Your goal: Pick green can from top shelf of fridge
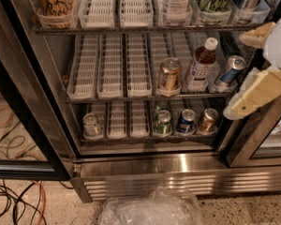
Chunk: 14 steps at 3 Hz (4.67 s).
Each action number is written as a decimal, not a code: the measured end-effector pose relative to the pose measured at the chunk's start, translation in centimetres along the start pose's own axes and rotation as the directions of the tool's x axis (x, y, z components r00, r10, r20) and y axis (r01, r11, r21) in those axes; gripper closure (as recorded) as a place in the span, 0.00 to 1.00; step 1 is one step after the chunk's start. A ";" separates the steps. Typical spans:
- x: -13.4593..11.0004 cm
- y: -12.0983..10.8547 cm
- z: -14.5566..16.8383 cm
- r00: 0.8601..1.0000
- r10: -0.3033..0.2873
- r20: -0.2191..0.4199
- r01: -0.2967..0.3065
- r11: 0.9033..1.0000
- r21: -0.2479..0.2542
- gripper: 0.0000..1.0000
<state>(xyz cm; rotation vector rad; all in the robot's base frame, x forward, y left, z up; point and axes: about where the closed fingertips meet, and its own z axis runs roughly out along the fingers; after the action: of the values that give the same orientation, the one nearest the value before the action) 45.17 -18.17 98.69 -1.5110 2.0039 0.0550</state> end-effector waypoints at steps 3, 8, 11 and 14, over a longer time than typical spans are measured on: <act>-2.9 -0.2 0.2 0.980 0.120 0.161 -0.130 0.990 0.054 0.00; -8.1 -1.1 2.8 0.865 0.263 0.427 -0.353 0.924 0.148 0.00; -11.8 0.3 7.9 0.779 0.252 0.574 -0.461 0.851 0.253 0.00; -6.1 -5.6 6.8 0.646 0.333 0.687 -0.692 0.635 0.344 0.00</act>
Offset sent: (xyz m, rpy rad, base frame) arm 0.0061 0.0082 0.0072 0.1000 -0.0421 -0.0122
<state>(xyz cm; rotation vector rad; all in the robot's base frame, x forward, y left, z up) 54.10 -12.29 98.08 -0.3644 1.6650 0.1097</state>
